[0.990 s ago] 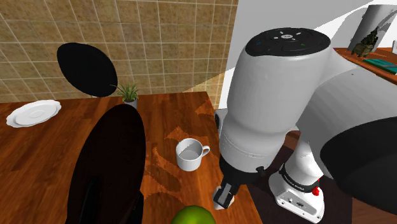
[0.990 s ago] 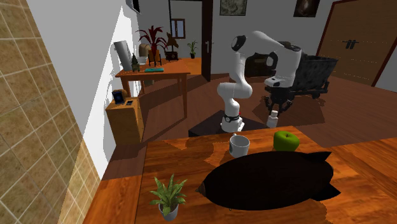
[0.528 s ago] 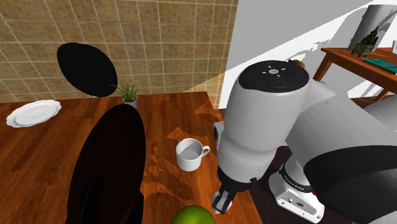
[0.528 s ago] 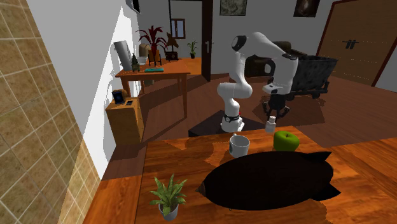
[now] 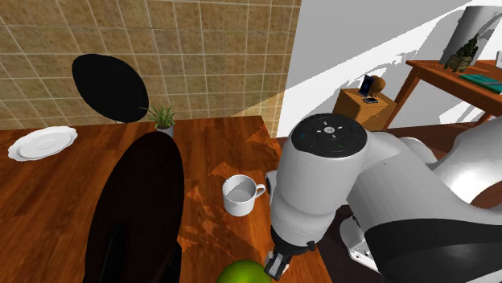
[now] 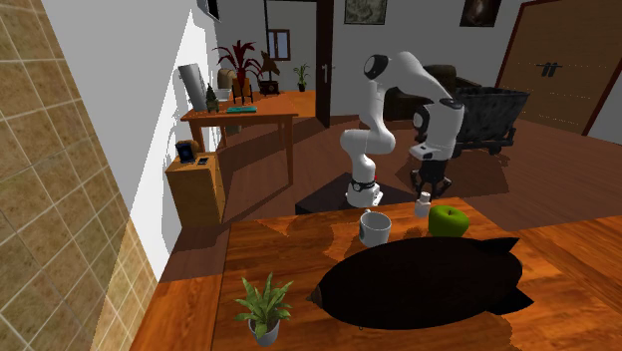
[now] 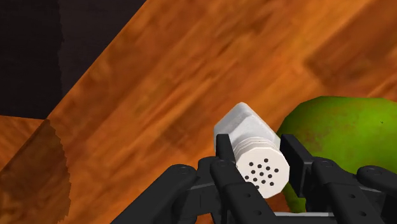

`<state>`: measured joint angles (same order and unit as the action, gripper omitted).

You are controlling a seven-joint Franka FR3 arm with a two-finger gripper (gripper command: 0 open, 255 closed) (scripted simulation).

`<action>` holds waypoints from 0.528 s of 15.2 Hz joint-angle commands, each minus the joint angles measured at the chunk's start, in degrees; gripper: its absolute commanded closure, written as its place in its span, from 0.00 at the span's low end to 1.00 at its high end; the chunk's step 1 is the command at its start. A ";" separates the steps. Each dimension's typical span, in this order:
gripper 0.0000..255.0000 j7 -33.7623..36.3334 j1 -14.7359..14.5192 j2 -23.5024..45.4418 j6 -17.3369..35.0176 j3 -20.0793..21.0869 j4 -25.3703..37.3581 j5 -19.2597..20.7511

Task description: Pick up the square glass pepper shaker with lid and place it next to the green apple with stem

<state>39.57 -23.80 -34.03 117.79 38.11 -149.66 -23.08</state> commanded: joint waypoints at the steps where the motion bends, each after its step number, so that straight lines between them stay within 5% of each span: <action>1: 1.00 -0.05 0.01 0.76 2.02 0.68 -1.25 -0.37; 8: 1.00 0.01 0.16 1.87 4.14 1.51 -2.25 -0.65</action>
<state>39.58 -23.64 -32.17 121.90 39.61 -151.90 -23.73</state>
